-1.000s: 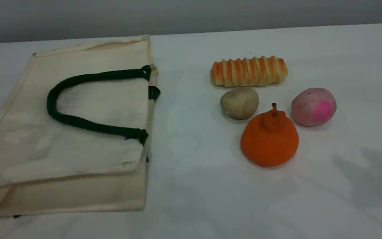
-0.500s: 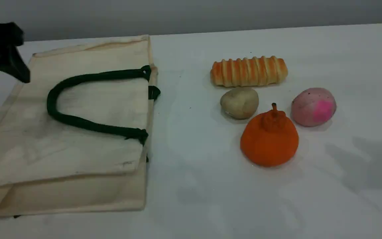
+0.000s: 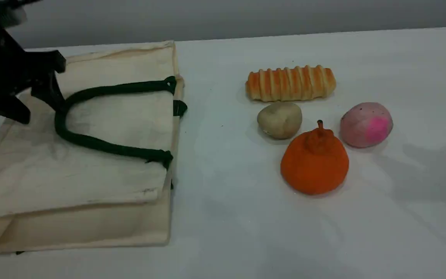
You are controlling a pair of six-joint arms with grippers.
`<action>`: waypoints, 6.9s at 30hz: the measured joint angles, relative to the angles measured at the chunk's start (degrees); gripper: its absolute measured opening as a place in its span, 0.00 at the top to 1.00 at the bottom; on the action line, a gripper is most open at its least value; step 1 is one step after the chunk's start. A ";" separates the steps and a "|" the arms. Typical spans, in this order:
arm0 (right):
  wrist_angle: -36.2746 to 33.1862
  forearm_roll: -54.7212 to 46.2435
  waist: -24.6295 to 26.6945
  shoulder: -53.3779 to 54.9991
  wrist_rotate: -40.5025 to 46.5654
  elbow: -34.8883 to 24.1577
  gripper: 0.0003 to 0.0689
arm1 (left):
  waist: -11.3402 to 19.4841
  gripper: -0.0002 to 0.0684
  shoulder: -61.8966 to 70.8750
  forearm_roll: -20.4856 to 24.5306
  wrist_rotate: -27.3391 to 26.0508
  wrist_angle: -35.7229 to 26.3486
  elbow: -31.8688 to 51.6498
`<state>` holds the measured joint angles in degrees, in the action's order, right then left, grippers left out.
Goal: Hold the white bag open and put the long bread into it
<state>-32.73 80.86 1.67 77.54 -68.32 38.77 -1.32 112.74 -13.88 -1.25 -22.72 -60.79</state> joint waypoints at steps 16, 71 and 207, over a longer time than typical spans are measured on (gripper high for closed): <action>1.16 0.00 0.00 1.40 -0.54 0.00 0.38 | -4.04 0.29 10.50 0.45 0.06 3.35 -3.65; 2.86 3.83 0.00 1.40 -6.03 0.00 0.38 | -4.11 0.88 -11.83 3.21 -8.46 -18.74 -12.50; -8.88 -60.63 -6.08 29.79 46.43 40.47 0.90 | -11.49 0.88 -28.30 3.14 -13.43 -36.41 -25.24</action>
<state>-41.61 20.23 -4.41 107.33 -21.89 79.24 -12.81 84.45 -10.74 -14.68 -59.13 -86.03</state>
